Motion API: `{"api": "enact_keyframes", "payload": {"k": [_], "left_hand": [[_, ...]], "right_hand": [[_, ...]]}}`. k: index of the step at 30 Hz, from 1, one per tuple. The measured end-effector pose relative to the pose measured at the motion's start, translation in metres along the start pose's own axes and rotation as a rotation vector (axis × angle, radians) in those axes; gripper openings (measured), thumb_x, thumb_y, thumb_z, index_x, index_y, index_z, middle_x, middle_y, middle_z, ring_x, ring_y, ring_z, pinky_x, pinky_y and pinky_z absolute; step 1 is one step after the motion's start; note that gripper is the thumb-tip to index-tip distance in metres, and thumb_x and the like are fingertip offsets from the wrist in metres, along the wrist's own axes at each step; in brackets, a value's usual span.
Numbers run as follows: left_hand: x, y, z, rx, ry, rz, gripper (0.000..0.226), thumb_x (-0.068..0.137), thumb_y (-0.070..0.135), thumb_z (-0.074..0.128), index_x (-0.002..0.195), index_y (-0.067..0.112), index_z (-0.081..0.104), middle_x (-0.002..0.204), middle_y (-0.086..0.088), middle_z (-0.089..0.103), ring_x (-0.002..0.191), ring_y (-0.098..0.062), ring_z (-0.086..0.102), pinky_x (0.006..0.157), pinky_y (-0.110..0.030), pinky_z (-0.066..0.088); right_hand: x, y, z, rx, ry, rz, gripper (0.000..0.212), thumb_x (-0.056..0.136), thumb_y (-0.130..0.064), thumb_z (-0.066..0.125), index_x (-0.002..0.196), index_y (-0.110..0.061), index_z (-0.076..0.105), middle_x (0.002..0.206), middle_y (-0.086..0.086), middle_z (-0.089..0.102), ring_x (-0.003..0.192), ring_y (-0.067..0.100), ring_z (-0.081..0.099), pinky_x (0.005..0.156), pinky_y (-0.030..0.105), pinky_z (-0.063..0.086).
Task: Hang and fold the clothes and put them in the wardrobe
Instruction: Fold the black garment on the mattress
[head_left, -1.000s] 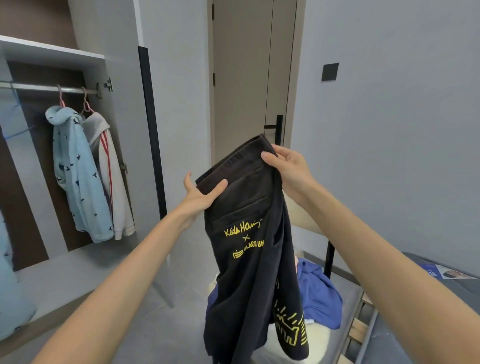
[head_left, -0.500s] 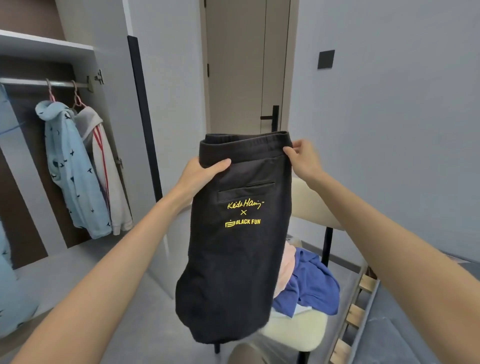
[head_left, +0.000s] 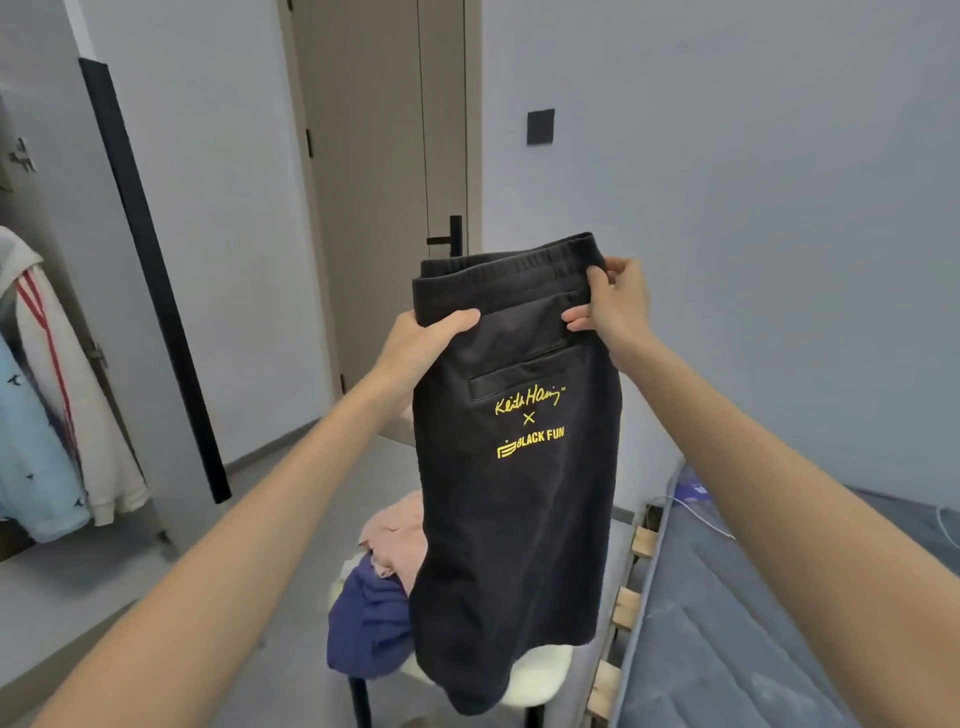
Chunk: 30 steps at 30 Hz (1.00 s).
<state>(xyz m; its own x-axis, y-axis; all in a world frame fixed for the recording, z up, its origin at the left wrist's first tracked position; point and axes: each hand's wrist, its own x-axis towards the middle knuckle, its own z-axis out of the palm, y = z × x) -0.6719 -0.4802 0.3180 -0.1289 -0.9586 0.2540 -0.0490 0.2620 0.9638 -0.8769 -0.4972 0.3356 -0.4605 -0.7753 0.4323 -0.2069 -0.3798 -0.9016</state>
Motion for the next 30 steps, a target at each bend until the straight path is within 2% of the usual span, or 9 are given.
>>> {"api": "enact_keyframes", "payload": {"k": [4,7,9,12,17,21,24,27,30], "left_hand": [[0.011,-0.018,0.035,0.001,-0.056,-0.061,0.040,0.085,0.039,0.067,0.118,0.022,0.054,0.112,0.003,0.062,0.099,-0.016,0.060,0.082,-0.031,0.052],[0.021,-0.032,0.054,0.058,-0.046,-0.115,0.056,0.080,0.045,0.070,0.127,0.021,0.051,0.121,0.001,0.060,0.107,-0.020,0.058,0.095,-0.039,0.049],[0.026,-0.039,0.061,0.057,-0.034,-0.150,0.057,0.079,0.045,0.070,0.127,0.020,0.052,0.121,0.000,0.060,0.108,-0.021,0.057,0.092,-0.038,0.049],[0.034,-0.042,0.070,0.063,-0.031,-0.165,0.053,0.081,0.043,0.069,0.125,0.020,0.053,0.117,0.002,0.060,0.101,-0.019,0.056,0.081,-0.036,0.045],[0.043,-0.026,0.091,0.032,-0.102,-0.127,0.051,0.082,0.040,0.069,0.126,0.021,0.052,0.119,0.002,0.059,0.102,-0.019,0.058,0.084,-0.035,0.048],[0.033,-0.016,0.130,0.054,-0.229,-0.096,0.049,0.082,0.041,0.069,0.122,0.023,0.050,0.112,0.008,0.058,0.101,-0.015,0.057,0.087,-0.031,0.049],[0.011,-0.024,0.168,0.021,-0.352,-0.109,0.033,0.082,0.038,0.070,0.110,0.028,0.054,0.100,0.012,0.061,0.092,-0.008,0.060,0.074,-0.023,0.049],[-0.019,-0.046,0.213,0.009,-0.431,-0.137,0.035,0.083,0.034,0.070,0.114,0.023,0.059,0.112,0.005,0.065,0.104,-0.016,0.062,0.090,-0.030,0.051],[-0.062,-0.071,0.262,0.034,-0.531,-0.182,0.041,0.083,0.033,0.070,0.119,0.019,0.057,0.112,0.007,0.062,0.106,-0.014,0.058,0.090,-0.027,0.047]], "right_hand": [[0.018,0.019,-0.028,-0.006,0.014,0.065,0.014,0.103,-0.019,0.038,0.116,-0.013,0.038,0.083,0.004,0.063,0.052,0.011,0.062,0.059,0.021,0.056],[0.034,0.043,-0.041,-0.006,-0.014,0.135,0.023,0.102,-0.016,0.039,0.123,-0.005,0.040,0.104,0.007,0.060,0.054,0.009,0.064,0.059,0.021,0.056],[0.044,0.058,-0.046,-0.017,-0.054,0.173,0.028,0.101,-0.015,0.039,0.126,-0.001,0.042,0.119,0.011,0.057,0.053,0.007,0.066,0.055,0.018,0.054],[0.056,0.073,-0.049,0.008,-0.080,0.215,0.030,0.101,-0.014,0.039,0.128,-0.001,0.042,0.123,0.013,0.058,0.054,0.006,0.066,0.053,0.017,0.052],[0.066,0.070,-0.065,0.139,-0.090,0.233,0.027,0.100,-0.006,0.036,0.125,0.000,0.045,0.107,0.008,0.060,0.052,0.006,0.062,0.057,0.018,0.053],[0.062,0.072,-0.102,0.189,0.002,0.238,0.022,0.098,-0.002,0.031,0.104,-0.010,0.050,0.087,0.000,0.057,0.051,0.008,0.052,0.070,0.023,0.050],[0.052,0.090,-0.141,0.156,0.089,0.279,0.024,0.095,-0.003,0.029,0.083,-0.015,0.045,0.075,0.000,0.045,0.046,0.007,0.044,0.062,0.023,0.038],[0.030,0.117,-0.189,0.093,0.186,0.340,0.019,0.091,-0.004,0.030,0.083,-0.017,0.042,0.072,-0.001,0.039,0.039,0.005,0.038,0.055,0.022,0.033],[-0.005,0.144,-0.243,0.008,0.260,0.412,0.026,0.088,-0.004,0.028,0.072,-0.023,0.036,0.065,-0.002,0.032,0.042,0.006,0.029,0.053,0.022,0.027]]}}
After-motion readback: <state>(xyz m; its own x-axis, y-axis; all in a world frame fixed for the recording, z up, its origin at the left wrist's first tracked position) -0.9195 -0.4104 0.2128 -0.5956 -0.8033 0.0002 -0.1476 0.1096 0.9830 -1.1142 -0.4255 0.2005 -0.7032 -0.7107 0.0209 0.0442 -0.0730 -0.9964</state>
